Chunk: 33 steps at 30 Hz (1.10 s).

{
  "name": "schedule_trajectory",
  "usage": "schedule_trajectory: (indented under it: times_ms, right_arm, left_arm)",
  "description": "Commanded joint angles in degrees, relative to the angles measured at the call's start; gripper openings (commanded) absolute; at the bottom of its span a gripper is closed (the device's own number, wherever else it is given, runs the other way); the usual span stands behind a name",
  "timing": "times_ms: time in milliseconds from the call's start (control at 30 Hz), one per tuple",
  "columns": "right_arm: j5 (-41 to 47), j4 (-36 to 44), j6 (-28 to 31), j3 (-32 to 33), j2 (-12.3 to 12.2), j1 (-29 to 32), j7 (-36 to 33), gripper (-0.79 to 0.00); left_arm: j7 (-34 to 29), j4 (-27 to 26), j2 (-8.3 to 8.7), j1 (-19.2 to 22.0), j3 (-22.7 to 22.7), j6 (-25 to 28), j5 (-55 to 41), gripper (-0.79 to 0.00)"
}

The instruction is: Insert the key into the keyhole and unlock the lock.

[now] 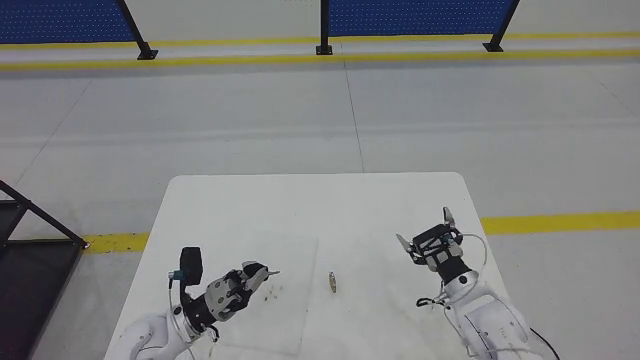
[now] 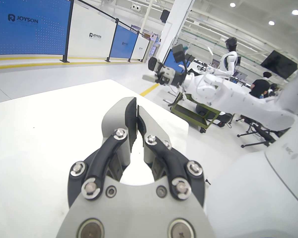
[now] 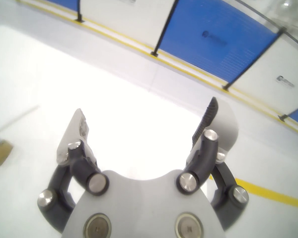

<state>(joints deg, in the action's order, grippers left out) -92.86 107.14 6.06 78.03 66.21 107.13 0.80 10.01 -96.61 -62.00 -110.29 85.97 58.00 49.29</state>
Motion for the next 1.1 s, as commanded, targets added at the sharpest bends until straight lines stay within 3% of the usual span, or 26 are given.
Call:
schedule_trajectory:
  times_ms: [0, 233, 433, 867, 1067]
  right_arm:
    - [-1.9, 0.2, 2.0, -2.3, 0.0, 1.0, -0.3, 0.0]
    - [-7.5, -3.5, 1.6, -13.2, 1.1, -0.8, -2.1, 0.0]
    - [-6.8, -7.4, 1.2, -21.1, 2.7, -4.9, -5.4, 0.0]
    - [-4.9, -9.0, 1.2, -22.9, 3.2, -5.8, -6.7, 0.0]
    - [-0.3, -12.2, -0.8, -25.1, 4.2, -8.1, -11.0, 0.0]
  left_arm:
    - [-0.7, 0.2, 0.42, 0.3, -0.3, 0.0, -1.6, -0.785]
    - [-0.3, 0.7, 1.43, 0.7, -0.2, 0.0, -3.8, -0.785]
    - [1.7, 1.4, 1.74, 0.7, 0.0, 0.0, -4.2, -0.785]
    - [2.6, 2.1, 1.9, 0.8, 0.2, 0.0, -4.3, -0.785]
    - [2.6, 2.1, 1.9, 0.8, 0.2, 0.0, -4.3, -0.785]
